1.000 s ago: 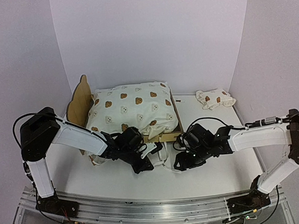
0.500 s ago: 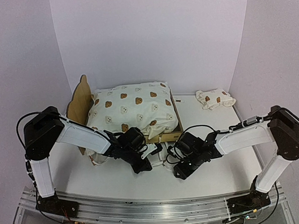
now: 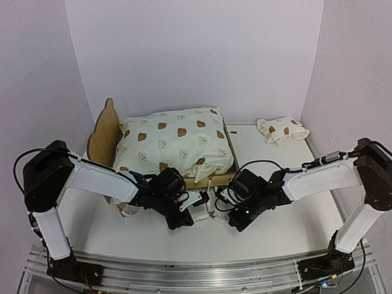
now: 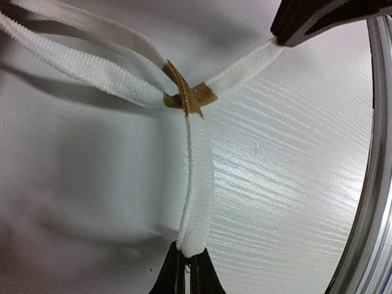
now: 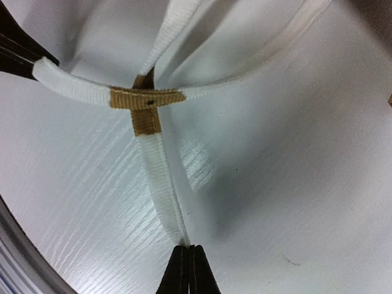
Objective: Set up the pet bed
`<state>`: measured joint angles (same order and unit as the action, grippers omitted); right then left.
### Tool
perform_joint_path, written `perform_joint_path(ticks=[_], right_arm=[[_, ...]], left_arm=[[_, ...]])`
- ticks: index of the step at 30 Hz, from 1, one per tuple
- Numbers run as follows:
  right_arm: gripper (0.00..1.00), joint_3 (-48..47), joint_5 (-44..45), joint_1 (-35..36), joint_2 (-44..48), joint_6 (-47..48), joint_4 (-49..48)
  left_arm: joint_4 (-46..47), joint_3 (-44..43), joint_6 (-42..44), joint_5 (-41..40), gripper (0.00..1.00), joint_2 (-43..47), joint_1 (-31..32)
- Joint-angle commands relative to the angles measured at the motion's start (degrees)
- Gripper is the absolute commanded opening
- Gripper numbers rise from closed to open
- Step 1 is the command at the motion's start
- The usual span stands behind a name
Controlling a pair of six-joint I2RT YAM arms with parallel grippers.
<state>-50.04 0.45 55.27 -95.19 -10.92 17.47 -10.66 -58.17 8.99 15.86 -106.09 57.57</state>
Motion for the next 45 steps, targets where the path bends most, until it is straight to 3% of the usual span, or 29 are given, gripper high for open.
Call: perform_joint_path(ticks=[1, 4, 6, 11, 15, 19, 22, 29, 36, 45], right_arm=[[0.00, -0.43, -3.16, -0.20, 6.17, -3.74, 1.82], [0.00, -1.14, -3.59, -0.50, 8.46, -5.03, 2.81], [0.00, -1.66, -3.47, -0.92, 9.83, -5.83, 3.22], [0.00, -3.66, -3.16, -2.00, 9.46, -8.76, 3.27], [0.00, -5.77, -3.26, -2.04, 8.17, -10.11, 3.24], [0.00, -6.85, -1.88, -2.03, 7.45, -12.72, 3.25], [0.00, -6.73, -0.52, -2.01, 7.41, -15.65, 2.64], [0.00, -4.20, -1.03, -2.03, 7.89, -18.30, -2.88], [0.00, -2.79, -2.55, -2.00, 7.77, -18.03, -4.72], [0.00, -2.52, -4.00, -2.07, 7.30, -17.22, -4.73]], left_arm=[[0.54, -0.11, 4.22, -0.09, 0.00, 2.94, -0.52], [0.63, -0.67, 5.32, 0.84, 0.00, 2.32, -0.53], [1.20, -0.54, 6.56, 1.35, 0.05, 2.59, -0.53], [4.53, -0.55, 8.45, 3.07, 0.44, 5.90, -0.78], [7.46, 1.52, 7.56, 6.31, 0.58, 10.39, -0.79], [9.55, -0.60, -4.57, 3.07, 0.55, 8.49, -0.86], [11.96, -2.71, -17.83, -4.88, 0.52, 6.08, -0.79], [18.70, -2.47, -36.50, -12.02, 0.57, 1.18, -0.53], [32.02, -1.62, -40.13, -12.47, 0.56, -3.18, -0.61], [37.71, -1.78, -42.89, -11.29, 0.41, -8.32, -1.27]])
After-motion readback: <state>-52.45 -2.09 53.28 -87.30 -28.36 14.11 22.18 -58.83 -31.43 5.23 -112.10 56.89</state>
